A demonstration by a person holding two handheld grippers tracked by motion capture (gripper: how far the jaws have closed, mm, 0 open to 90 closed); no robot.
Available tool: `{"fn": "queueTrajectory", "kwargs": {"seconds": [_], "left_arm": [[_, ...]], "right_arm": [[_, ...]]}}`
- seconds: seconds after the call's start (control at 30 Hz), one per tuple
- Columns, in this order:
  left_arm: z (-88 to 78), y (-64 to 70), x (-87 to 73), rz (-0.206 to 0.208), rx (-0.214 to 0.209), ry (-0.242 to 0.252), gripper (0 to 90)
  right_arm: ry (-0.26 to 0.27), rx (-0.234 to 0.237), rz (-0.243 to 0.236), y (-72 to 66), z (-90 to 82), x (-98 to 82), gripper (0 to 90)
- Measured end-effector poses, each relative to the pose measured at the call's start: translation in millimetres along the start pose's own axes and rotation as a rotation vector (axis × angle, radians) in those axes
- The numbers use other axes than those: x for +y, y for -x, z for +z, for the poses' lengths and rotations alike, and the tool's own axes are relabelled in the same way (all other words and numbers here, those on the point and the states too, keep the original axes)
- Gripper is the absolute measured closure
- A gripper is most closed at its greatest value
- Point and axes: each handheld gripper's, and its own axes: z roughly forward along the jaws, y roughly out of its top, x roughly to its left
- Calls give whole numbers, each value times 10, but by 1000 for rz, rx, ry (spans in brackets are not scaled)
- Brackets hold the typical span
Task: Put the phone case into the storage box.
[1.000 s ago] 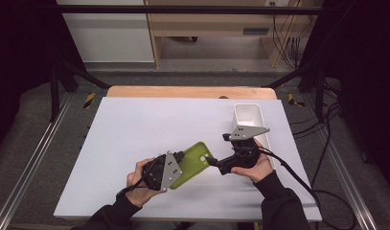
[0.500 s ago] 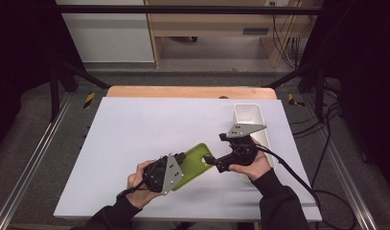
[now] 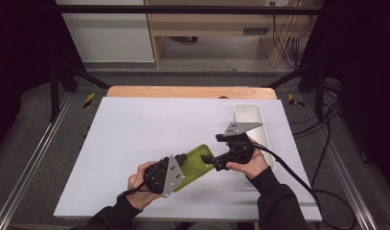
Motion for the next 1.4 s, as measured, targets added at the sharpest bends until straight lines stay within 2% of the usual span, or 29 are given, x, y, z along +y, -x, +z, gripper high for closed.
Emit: {"fn": "queueTrajectory", "kwargs": {"seconds": [0.17,0.43,1.4], "left_arm": [[-7,5,5,6,1,1,878],[-18,13,15,11,3,8,878],[-44,16,31,19,8,17,878]], "right_arm": [[1,13,16,8,0,5,117],[0,45,55,38,-5,18,245],[-54,143,122,100,5,26,625]]}}
